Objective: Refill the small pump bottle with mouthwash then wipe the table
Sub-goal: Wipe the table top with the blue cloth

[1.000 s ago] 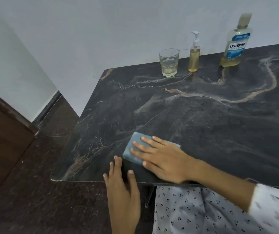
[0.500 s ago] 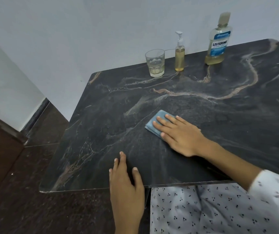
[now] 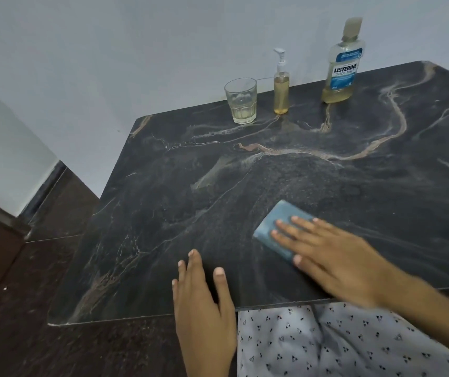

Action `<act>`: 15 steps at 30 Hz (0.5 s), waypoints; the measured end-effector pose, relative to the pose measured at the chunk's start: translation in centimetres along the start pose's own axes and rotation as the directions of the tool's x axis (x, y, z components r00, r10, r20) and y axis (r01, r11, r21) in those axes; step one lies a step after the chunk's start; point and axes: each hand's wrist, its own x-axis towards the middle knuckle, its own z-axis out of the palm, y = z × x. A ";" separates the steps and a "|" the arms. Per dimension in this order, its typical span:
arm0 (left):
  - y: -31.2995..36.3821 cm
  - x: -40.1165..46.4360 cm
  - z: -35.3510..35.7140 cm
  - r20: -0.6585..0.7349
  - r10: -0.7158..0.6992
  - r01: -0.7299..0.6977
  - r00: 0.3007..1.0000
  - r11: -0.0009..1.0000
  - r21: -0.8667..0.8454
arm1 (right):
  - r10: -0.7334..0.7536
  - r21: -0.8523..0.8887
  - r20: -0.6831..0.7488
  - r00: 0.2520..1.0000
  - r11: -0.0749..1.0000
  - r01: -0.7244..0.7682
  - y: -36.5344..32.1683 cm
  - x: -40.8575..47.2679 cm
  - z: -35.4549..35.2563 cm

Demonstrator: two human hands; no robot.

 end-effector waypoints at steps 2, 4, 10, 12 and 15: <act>0.1 0.2 0.1 0.025 0.010 -0.011 1.000 0.999 0.033 | 0.111 -0.054 -0.033 0.993 0.992 -0.113 3.2 1.3 -0.9; 0.2 0.3 0.1 0.044 0.009 -0.011 0.999 0.999 0.043 | 0.220 -0.077 -0.035 0.975 0.972 -0.222 5.3 3.8 -1.5; 0.5 0.5 0.0 0.075 -0.034 0.031 0.997 0.999 0.044 | 0.196 -0.102 -0.054 0.979 0.974 -0.200 1.3 9.7 -0.6; 0.6 0.5 0.1 0.078 -0.036 0.033 0.996 0.999 0.039 | 0.061 -0.081 -0.065 0.996 0.995 -0.066 -1.5 8.9 0.3; 0.4 0.6 0.0 0.073 -0.023 0.021 0.997 1.000 0.022 | -0.128 -0.026 -0.010 0.992 0.991 0.128 -4.5 5.1 0.9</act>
